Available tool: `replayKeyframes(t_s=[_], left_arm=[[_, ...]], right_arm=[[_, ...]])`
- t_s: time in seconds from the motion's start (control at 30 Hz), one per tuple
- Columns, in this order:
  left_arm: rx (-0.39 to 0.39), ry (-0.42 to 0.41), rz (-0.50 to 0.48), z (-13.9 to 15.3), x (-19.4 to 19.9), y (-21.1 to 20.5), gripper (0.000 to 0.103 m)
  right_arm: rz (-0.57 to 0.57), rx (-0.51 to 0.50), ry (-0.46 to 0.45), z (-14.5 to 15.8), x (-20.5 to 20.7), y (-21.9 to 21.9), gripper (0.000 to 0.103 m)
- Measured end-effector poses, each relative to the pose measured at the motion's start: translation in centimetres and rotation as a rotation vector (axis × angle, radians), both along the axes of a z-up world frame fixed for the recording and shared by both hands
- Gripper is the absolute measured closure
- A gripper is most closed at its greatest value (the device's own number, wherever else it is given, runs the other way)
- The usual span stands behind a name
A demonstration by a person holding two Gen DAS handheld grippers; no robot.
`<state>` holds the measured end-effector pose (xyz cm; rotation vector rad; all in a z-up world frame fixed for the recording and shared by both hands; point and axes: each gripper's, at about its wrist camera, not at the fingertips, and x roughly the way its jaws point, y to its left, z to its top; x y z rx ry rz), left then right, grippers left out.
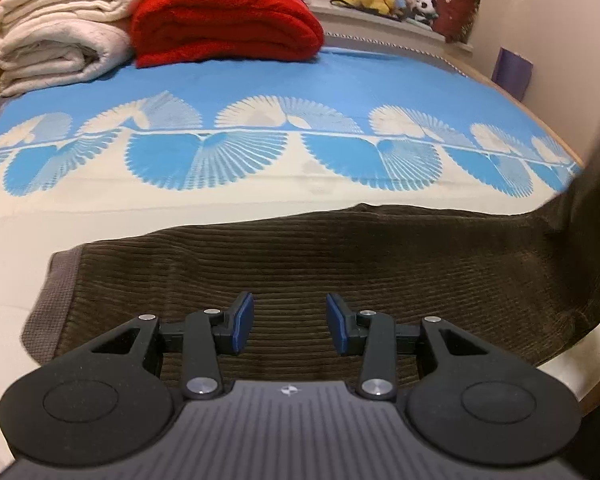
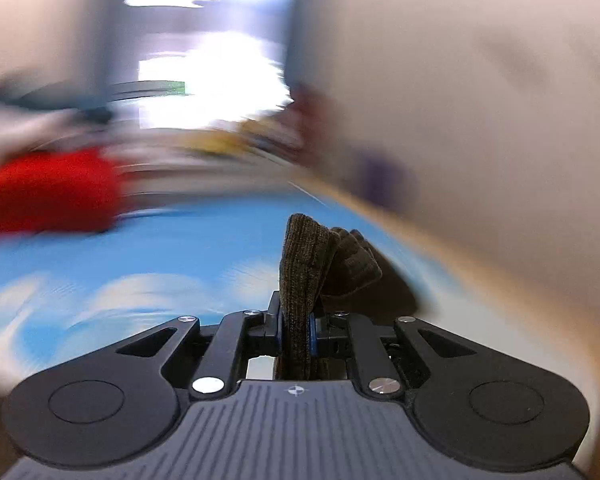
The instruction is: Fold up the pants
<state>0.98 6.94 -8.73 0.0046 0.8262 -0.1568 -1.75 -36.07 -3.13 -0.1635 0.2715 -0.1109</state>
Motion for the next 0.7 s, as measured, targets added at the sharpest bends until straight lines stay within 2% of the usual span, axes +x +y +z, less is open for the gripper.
replayKeyframes(t_s=[0.07,0.13,0.2,0.27,0.33,0.37,0.4,0.47,0.57,0.63,0.7], left_arm=[[-0.005,-0.001,0.007,0.2,-0.4,0.9,0.059],[-0.018,0.007,0.019,0.3,-0.6,1.9,0.059],[-0.025,0.023,0.025,0.1,-0.9,2.5,0.059],[-0.021,0.042,0.030,-0.2,-1.0,2.9,0.059],[-0.003,0.055,0.033,-0.6,-1.2,3.1,0.059],[0.003,0.056,0.030,-0.7,-1.3,3.1,0.059],[0.008,0.053,0.025,-0.7,-1.4,3.2,0.059],[0.010,0.045,0.022,-0.6,-1.6,3.5,0.059],[0.007,0.048,0.037,-0.6,-1.6,3.9,0.058],[-0.010,0.061,0.056,-0.6,-1.5,4.3,0.058],[-0.025,0.064,0.067,-0.5,-1.6,4.3,0.058]], right_arm=[[0.237,-0.111,0.017,-0.6,-1.3,8.6,0.091],[0.408,-0.165,0.100,-2.8,-2.1,14.9,0.091],[0.559,-0.231,0.218,-7.1,-3.1,20.3,0.090],[0.666,-0.341,0.369,-11.7,-3.8,24.0,0.090],[0.712,-0.430,0.448,-14.4,-4.4,26.0,0.089],[0.711,-0.483,0.425,-14.7,-4.8,26.7,0.088],[0.714,-0.494,0.425,-14.3,-4.7,27.1,0.088],[0.682,-0.415,0.431,-12.5,-3.5,26.6,0.088],[0.673,-0.359,0.425,-10.7,-2.5,26.0,0.084],[0.735,-0.398,0.494,-11.2,-2.7,26.6,0.077],[0.752,-0.403,0.489,-11.2,-3.6,26.5,0.075]])
